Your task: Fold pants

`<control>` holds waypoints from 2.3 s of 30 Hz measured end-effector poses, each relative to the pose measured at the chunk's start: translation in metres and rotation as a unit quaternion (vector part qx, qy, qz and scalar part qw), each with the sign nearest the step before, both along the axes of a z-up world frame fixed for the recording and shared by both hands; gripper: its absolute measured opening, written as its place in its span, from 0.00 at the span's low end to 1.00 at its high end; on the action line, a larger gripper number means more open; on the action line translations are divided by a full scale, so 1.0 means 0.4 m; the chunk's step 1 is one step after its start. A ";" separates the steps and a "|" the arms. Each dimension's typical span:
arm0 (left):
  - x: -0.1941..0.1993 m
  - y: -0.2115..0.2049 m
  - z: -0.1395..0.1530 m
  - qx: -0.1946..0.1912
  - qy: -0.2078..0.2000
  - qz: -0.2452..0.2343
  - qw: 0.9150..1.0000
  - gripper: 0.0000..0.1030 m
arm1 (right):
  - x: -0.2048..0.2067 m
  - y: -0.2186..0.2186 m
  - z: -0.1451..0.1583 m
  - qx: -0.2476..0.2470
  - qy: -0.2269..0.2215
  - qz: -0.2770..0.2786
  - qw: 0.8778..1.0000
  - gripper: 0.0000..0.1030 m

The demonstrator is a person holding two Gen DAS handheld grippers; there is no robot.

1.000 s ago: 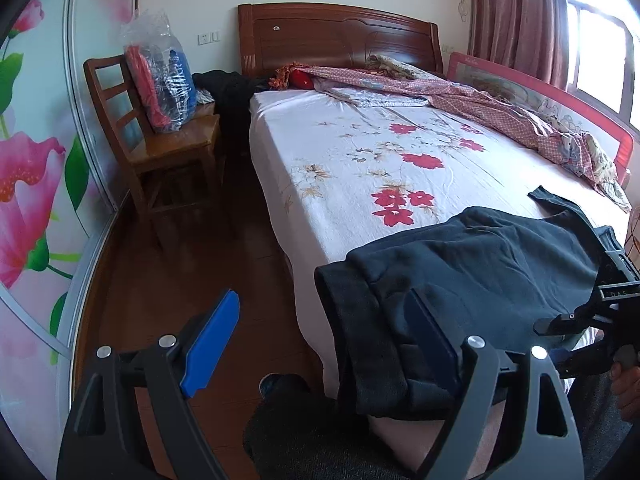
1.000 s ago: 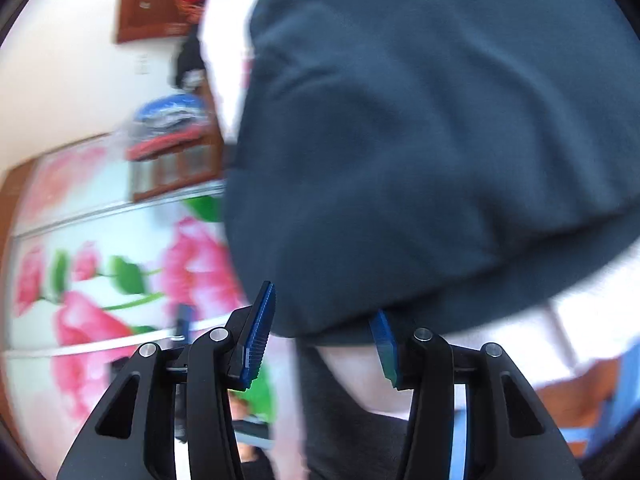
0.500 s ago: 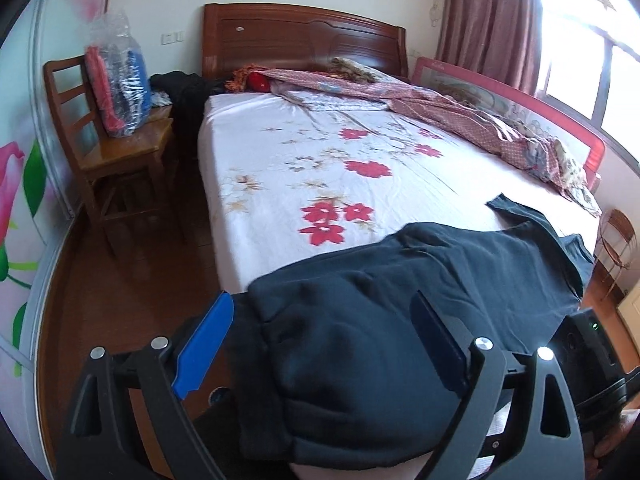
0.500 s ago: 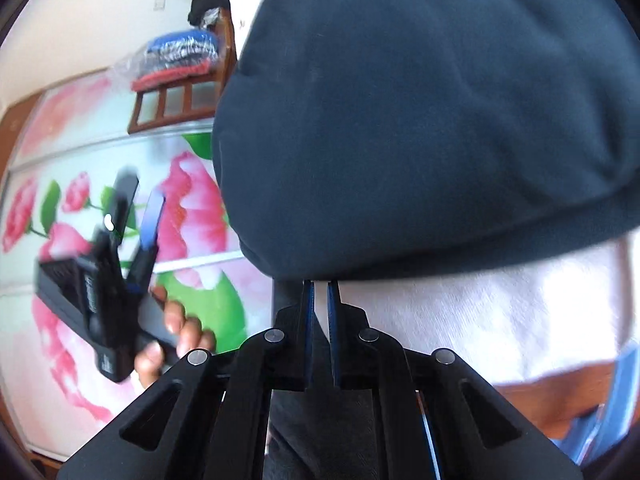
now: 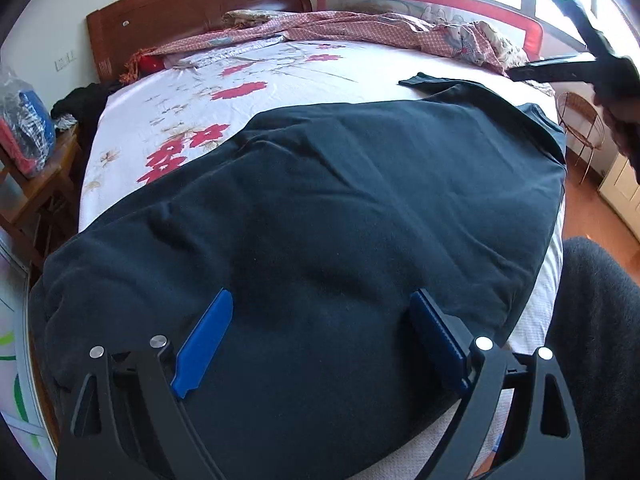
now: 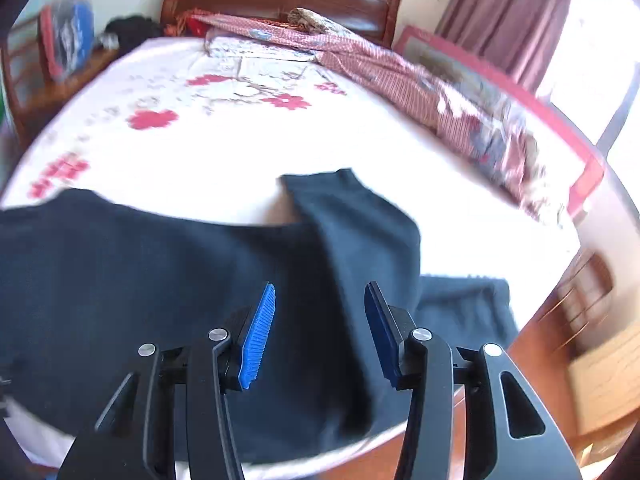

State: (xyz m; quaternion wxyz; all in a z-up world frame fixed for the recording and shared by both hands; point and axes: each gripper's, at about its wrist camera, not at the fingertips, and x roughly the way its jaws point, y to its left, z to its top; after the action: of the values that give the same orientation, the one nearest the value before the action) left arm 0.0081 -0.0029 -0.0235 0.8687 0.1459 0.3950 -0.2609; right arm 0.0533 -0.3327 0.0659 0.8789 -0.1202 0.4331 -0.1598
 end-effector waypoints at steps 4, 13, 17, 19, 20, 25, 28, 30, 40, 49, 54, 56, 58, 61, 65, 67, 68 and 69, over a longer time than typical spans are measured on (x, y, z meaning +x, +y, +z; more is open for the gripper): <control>-0.007 0.006 0.001 -0.010 -0.005 0.006 1.000 0.88 | 0.166 -0.010 -0.048 0.011 0.027 -0.020 0.999 0.45; 0.000 0.002 -0.004 0.000 -0.009 0.004 1.000 0.91 | 0.391 0.030 -0.194 -0.123 0.132 0.009 0.983 0.70; 0.000 0.001 -0.005 -0.001 -0.009 0.004 1.000 0.91 | 0.424 -0.007 -0.188 -0.103 0.135 -0.010 0.985 0.33; 0.001 0.000 -0.006 0.000 -0.009 0.004 1.000 0.92 | 0.423 -0.029 -0.168 -0.079 0.134 -0.019 0.988 0.13; 0.001 -0.001 -0.006 0.000 -0.009 0.003 1.000 0.92 | 0.419 -0.034 -0.152 -0.081 0.124 -0.021 0.989 0.08; 0.007 -0.002 -0.006 -0.002 -0.008 0.003 1.000 0.92 | 0.327 -0.136 0.009 0.005 0.016 -0.067 0.998 0.07; 0.006 -0.001 -0.005 -0.003 -0.008 0.003 1.000 0.92 | 0.211 -0.242 0.116 0.067 -0.058 -0.112 0.990 0.07; 0.006 -0.001 -0.006 -0.002 -0.008 0.003 1.000 0.92 | 0.122 -0.330 0.168 0.098 -0.101 -0.149 0.979 0.07; 0.006 -0.001 -0.006 -0.001 -0.007 0.003 1.000 0.93 | -0.223 -0.777 -0.037 0.283 -0.152 -0.347 0.881 0.07; 0.013 -0.014 -0.004 0.015 0.000 0.000 1.000 0.94 | -0.321 -0.824 -0.269 0.404 -0.203 -0.379 0.807 0.09; 0.016 -0.019 -0.004 0.022 0.002 0.001 1.000 0.94 | -0.392 -0.868 -0.298 0.482 -0.271 -0.393 0.734 0.32; 0.014 -0.018 -0.003 0.023 0.002 0.001 1.000 0.94 | -0.391 -0.879 -0.312 0.495 -0.270 -0.399 0.723 0.37; 0.014 -0.019 -0.003 0.024 0.003 0.001 1.000 0.94 | -0.382 -0.882 -0.330 0.517 -0.268 -0.387 0.714 0.37; 0.014 -0.020 -0.002 0.025 0.004 0.002 1.000 0.94 | -0.366 -0.872 -0.335 0.532 -0.274 -0.372 0.709 0.37; 0.016 -0.021 -0.002 0.027 0.004 0.003 1.000 0.94 | -0.329 -0.872 -0.335 0.537 -0.266 -0.366 0.712 0.37; 0.016 -0.021 -0.002 0.027 0.005 0.004 1.000 0.94 | -0.314 -0.871 -0.318 0.523 -0.265 -0.357 0.727 0.39; 0.016 -0.021 -0.002 0.028 0.004 0.004 1.000 0.94 | -0.308 -0.869 -0.311 0.515 -0.261 -0.357 0.735 0.39; 0.015 -0.021 -0.001 0.028 0.004 0.004 1.000 0.94 | -0.307 -0.867 -0.309 0.511 -0.259 -0.355 0.738 0.40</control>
State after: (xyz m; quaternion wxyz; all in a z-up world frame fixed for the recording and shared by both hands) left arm 0.0142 -0.0114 -0.0241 0.8638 0.1672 0.4062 -0.2470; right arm -0.0694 -0.6796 -0.0577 0.7659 0.5560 0.2163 -0.2397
